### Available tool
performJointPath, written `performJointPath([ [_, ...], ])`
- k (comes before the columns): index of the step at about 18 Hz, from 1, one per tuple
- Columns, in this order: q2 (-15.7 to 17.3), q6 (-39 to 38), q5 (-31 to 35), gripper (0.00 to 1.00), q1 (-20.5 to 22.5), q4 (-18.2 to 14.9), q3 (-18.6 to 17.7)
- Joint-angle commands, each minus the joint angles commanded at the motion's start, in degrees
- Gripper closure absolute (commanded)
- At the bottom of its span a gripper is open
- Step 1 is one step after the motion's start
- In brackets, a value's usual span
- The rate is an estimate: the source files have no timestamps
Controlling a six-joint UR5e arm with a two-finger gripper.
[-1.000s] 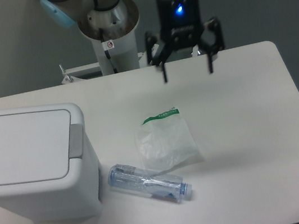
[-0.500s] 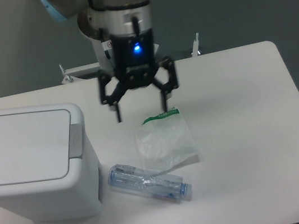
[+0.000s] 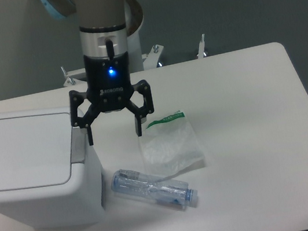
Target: Open the trash can
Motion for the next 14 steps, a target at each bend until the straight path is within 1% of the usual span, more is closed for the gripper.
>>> performJointPath([
  [5,-0.5,0.0,0.0,0.00,-0.9,0.1,-0.2],
  [14,-0.7,0.3,0.0,0.00,-1.0,0.2,-0.6],
])
